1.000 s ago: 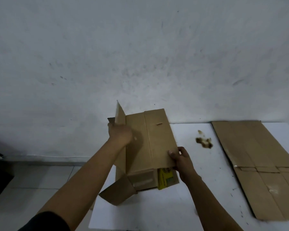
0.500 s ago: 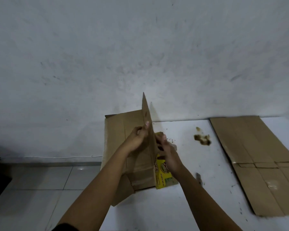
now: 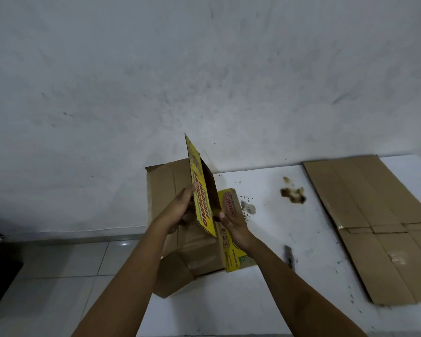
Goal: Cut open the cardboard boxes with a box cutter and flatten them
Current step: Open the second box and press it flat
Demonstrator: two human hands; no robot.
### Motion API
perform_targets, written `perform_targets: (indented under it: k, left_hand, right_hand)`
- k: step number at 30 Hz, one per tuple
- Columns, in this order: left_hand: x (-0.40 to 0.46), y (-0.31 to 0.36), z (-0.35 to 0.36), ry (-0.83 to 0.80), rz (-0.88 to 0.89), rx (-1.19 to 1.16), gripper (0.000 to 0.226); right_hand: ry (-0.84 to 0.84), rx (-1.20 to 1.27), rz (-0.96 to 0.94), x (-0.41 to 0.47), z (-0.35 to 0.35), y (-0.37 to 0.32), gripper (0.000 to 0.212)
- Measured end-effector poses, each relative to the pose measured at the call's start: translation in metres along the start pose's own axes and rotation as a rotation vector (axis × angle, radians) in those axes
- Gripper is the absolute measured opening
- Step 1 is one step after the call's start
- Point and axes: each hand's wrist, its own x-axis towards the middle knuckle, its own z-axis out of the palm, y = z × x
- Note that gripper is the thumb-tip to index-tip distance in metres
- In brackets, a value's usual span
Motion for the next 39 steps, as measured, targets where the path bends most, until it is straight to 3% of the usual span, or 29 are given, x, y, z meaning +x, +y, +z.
perform_targets:
  k: [3,8,10,13,17,20,22,23,26,28,33,39]
  left_hand:
    - [0.003,-0.002,-0.002,-0.01,-0.024,0.011,0.084]
    - [0.004,-0.001,-0.003,-0.038,-0.04,0.035,0.085]
    - [0.003,0.0,-0.005,-0.018,-0.036,0.006,0.074]
    - [0.003,-0.005,-0.007,0.072,0.027,-0.082,0.046]
    - [0.004,-0.012,-0.01,0.127,0.067,-0.115,0.067]
    - [0.006,-0.009,-0.013,0.212,0.167,0.083,0.088]
    - [0.009,-0.007,-0.015,0.28,0.307,0.297,0.084]
    - [0.011,-0.007,-0.016,0.305,0.355,0.431,0.08]
    - [0.022,-0.009,-0.016,0.372,0.273,0.972,0.062]
    - [0.024,-0.006,-0.011,0.398,0.291,1.161,0.056]
    - [0.028,-0.003,-0.008,0.413,0.342,1.323,0.069]
    - [0.04,0.004,-0.024,0.341,0.328,1.336,0.08]
  right_hand:
    - [0.023,0.022,-0.045,0.002,-0.001,0.002,0.074]
    - [-0.012,0.05,-0.09,0.019,-0.009,-0.035,0.049]
    - [-0.041,-0.003,-0.047,0.027,-0.009,-0.038,0.045]
    - [0.003,-0.039,-0.031,0.029,-0.007,-0.029,0.021]
    - [0.139,-0.014,-0.044,0.016,-0.017,-0.02,0.007]
    - [0.225,-0.102,-0.02,-0.003,-0.039,-0.006,0.005]
    - [0.229,-0.154,-0.003,-0.019,-0.052,-0.001,0.005]
    - [0.203,-0.173,0.022,-0.027,-0.057,0.001,0.007]
    - [0.03,-0.258,0.094,-0.043,-0.065,0.006,0.009]
    - [-0.101,-0.264,0.142,-0.05,-0.066,0.004,0.009]
    - [-0.42,-0.274,0.269,-0.051,-0.061,-0.005,0.027]
    - [-0.46,-0.249,0.24,-0.014,-0.059,-0.023,0.034]
